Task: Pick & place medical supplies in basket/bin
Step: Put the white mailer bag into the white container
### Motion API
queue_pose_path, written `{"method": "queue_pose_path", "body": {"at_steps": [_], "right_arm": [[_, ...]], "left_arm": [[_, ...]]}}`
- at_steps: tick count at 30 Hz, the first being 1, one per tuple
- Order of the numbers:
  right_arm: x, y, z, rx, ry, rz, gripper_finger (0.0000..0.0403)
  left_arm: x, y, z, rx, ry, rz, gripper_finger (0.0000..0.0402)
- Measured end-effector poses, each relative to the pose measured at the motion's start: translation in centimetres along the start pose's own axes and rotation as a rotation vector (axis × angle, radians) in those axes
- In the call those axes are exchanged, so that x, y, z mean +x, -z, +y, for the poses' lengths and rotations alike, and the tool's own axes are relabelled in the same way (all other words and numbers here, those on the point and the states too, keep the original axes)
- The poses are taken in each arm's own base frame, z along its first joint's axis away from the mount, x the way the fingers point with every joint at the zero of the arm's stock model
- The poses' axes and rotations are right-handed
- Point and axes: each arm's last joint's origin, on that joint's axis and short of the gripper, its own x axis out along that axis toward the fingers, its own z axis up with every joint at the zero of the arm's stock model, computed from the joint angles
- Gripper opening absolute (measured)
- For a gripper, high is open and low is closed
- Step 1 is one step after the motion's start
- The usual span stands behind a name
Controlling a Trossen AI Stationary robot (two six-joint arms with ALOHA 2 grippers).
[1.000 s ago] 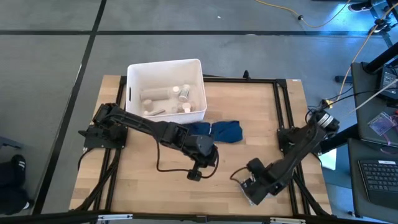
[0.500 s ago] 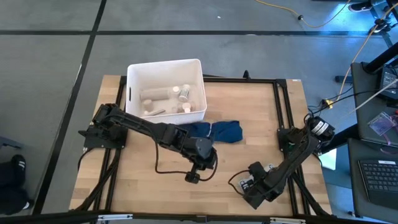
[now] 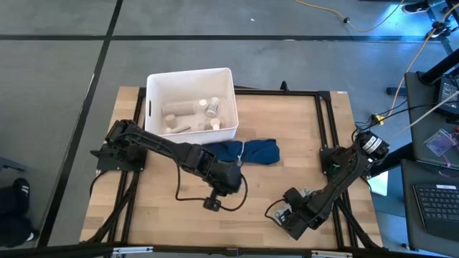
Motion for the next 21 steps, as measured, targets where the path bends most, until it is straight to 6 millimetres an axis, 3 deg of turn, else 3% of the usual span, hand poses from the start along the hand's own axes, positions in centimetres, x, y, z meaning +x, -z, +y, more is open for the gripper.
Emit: {"method": "queue_pose_path", "body": {"at_steps": [8, 12, 21], "right_arm": [[0.1, -3.2, 0.9, -0.374, -0.028, -0.024, 0.0264], [0.2, -6.0, 1.8, -0.605, -0.076, -0.074, 0.0264], [0.2, -12.2, 3.9, -0.953, -0.235, -0.268, 0.0264]], "left_arm": [[-0.9, 2.2, 0.3, -0.167, -0.047, 0.216, 0.0005], [-0.9, 2.3, -0.2, -0.254, -0.054, 0.223, 0.0002], [-0.9, 2.3, -0.7, -0.483, -0.077, 0.212, 0.0004]]}}
